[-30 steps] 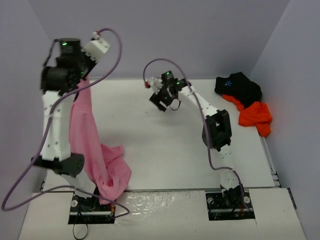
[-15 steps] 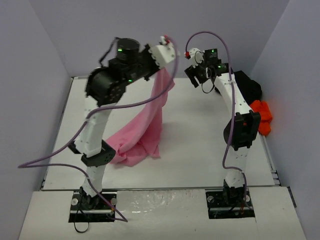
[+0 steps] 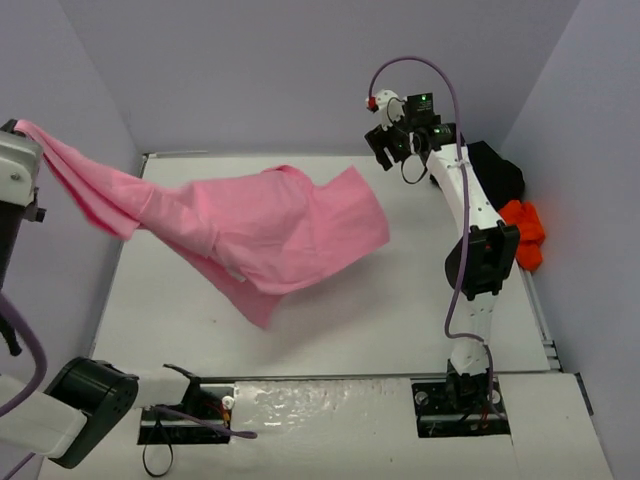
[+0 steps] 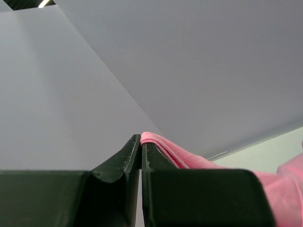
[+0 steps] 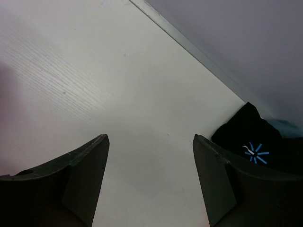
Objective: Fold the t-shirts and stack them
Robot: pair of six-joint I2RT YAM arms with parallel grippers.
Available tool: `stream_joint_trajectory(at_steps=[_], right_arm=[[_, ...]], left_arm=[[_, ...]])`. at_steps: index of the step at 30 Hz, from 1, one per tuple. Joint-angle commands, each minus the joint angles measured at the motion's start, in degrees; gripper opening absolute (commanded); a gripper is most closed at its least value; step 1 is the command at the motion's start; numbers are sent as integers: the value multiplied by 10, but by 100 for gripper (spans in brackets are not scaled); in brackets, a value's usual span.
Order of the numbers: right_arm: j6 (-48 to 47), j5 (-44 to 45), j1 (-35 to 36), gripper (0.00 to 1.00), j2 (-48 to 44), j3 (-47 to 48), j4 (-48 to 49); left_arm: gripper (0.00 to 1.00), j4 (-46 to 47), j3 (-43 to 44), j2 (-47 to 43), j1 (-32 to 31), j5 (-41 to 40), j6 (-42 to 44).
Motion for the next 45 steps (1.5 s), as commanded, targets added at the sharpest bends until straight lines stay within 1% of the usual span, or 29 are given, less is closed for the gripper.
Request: stream_joint_trajectory(at_steps=[1, 4, 7, 8, 9, 11, 14, 19, 21, 22, 24, 28, 31, 33, 35, 36, 37, 38, 39, 40, 41, 43, 44, 45], right_arm=[[-3, -46, 17, 70, -76, -37, 22], [-23, -57, 39, 70, -121, -124, 21], [-63, -64, 78, 70, -183, -205, 18], [-68, -65, 93, 70, -202, -218, 17], [-71, -68, 105, 70, -216, -229, 14], [-66, -88, 107, 70, -219, -226, -2], [-70, -84, 108, 70, -215, -230, -6], [-66, -75, 106, 69, -209, -256, 9], [-64, -73, 107, 68, -208, -267, 12], [-63, -81, 106, 68, -209, -275, 12], [-66, -106, 109, 68, -218, -291, 10], [-73, -116, 119, 67, -228, -316, 11], [-71, -94, 122, 65, -217, -318, 12], [-72, -68, 124, 66, -196, -319, 12], [-68, -66, 125, 65, -182, -313, 9], [-65, -74, 127, 63, -178, -310, 6], [-62, -91, 131, 58, -178, -305, 3], [-62, -113, 142, 55, -182, -302, -5], [-68, -140, 151, 49, -186, -295, -21], [-78, -163, 168, 44, -188, -289, -46], [-89, -179, 193, 40, -189, -283, -74], [-104, -187, 243, 39, -187, -271, -112], [-105, -181, 273, 41, -187, -273, -125], [-104, -172, 302, 46, -186, -277, -130]], left_arm=[[0, 10, -99, 105, 6, -9, 14], [0, 21, -126, 147, 6, 10, -10], [0, 22, -126, 188, 0, 19, -21], [0, 23, -123, 198, -2, 16, -21], [0, 25, -120, 207, -3, 14, -22], [0, 31, -113, 218, -3, 9, -20], [0, 37, -104, 232, -8, 6, -13], [0, 22, -113, 267, -95, -23, 29], [0, 29, -106, 283, -116, -19, 20], [0, 28, -89, 296, -118, -13, 12], [0, 32, -59, 318, -118, -8, 3], [0, 70, -2, 350, -119, -24, -4], [0, 115, 42, 347, -113, -62, 0], [0, 137, 63, 333, -97, -69, -10], [0, 135, 54, 313, -82, -56, -11], [0, 130, 43, 303, -77, -55, -5], [0, 126, 28, 293, -77, -66, 7], [0, 124, -13, 281, -73, -70, 4], [0, 123, -34, 276, -68, -67, -4], [0, 118, -46, 276, -60, -60, -14], [0, 112, -53, 279, -49, -52, -23], [0, 115, -51, 295, -34, -53, -31], [0, 117, -50, 304, -28, -53, -29], [0, 120, -50, 313, -23, -52, -28]])
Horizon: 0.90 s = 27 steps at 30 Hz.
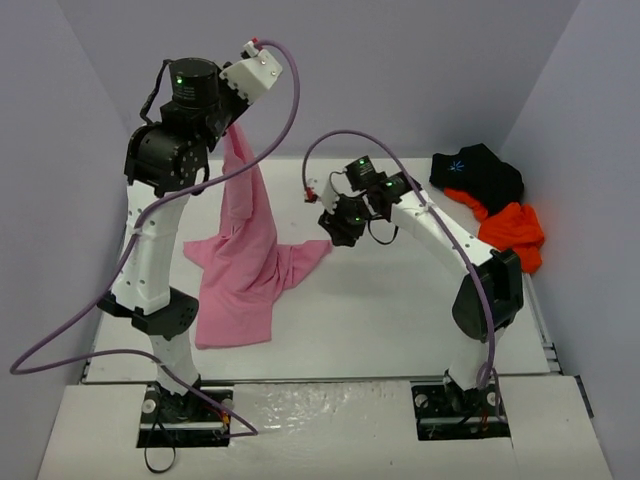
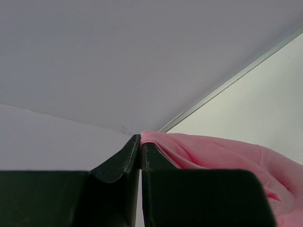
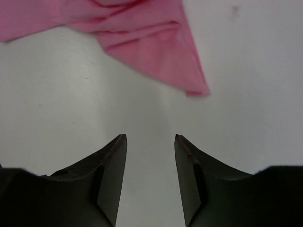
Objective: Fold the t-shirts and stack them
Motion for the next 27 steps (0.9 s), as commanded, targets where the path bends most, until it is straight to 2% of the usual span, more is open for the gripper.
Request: stream_joint_trajectory(at_steps=[1, 6, 14, 22, 24, 27], right_arm=[[-23, -38, 131, 55, -9, 20, -66], [-9, -23, 198, 63, 9, 1, -77], [-24, -48, 214, 69, 74, -25, -78], [2, -23, 267, 67, 216, 86, -76], [7, -14, 283, 65, 255, 120, -92], [2, 8, 317, 65, 271, 146, -98]], left_arm=[[0, 51, 0, 21, 22, -7, -18], [0, 48, -1, 59, 36, -5, -25], [0, 41, 2, 85, 64, 15, -38], [0, 25, -2, 99, 107, 65, -71], [0, 45, -50, 67, 115, 75, -71], [0, 119, -180, 13, 122, 78, -62]])
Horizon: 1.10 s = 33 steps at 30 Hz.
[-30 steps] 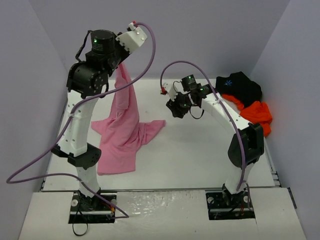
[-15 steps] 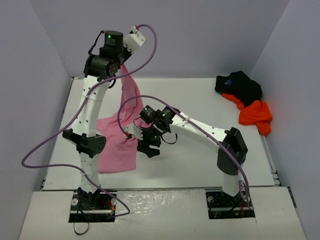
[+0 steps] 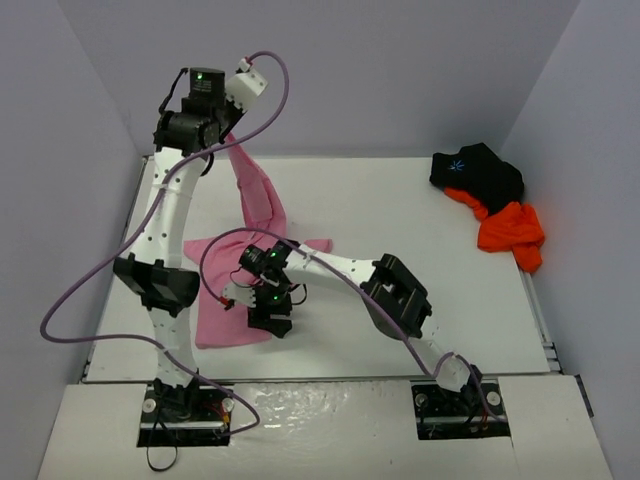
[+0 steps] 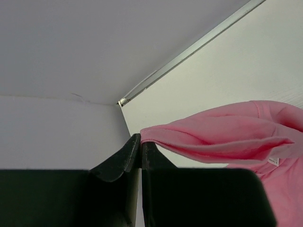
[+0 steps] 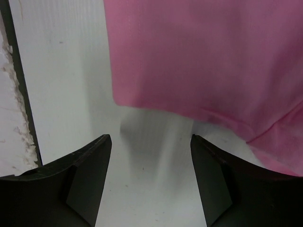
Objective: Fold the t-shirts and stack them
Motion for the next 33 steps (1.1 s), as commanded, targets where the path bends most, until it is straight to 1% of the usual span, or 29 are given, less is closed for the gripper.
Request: stream_joint_trajectory(at_steps=[1, 4, 7, 11, 15, 18, 24, 28, 31, 33], right_arm=[[3, 37, 54, 66, 12, 47, -27], [3, 58, 81, 66, 14, 57, -29], [11, 52, 87, 66, 11, 66, -31], [10, 52, 116, 66, 4, 46, -24], [14, 82, 130, 63, 41, 58, -17], [28, 120, 130, 61, 59, 85, -15], [69, 277, 131, 62, 28, 60, 59], [94, 312, 134, 62, 21, 47, 91], [96, 333, 145, 62, 16, 42, 98], [97, 329, 150, 62, 13, 39, 102]], left_arm=[[0, 107, -124, -100, 15, 14, -5], [0, 102, -144, -108, 23, 20, -8], [0, 117, -177, -137, 29, 30, -7], [0, 127, -232, -184, 35, 32, 0], [0, 139, -278, -219, 39, 30, 0], [0, 145, -299, -238, 41, 30, 2], [0, 145, -297, -241, 44, 31, 3], [0, 140, -291, -240, 45, 31, 0], [0, 141, -302, -245, 44, 27, 1], [0, 143, -308, -250, 45, 27, 0]])
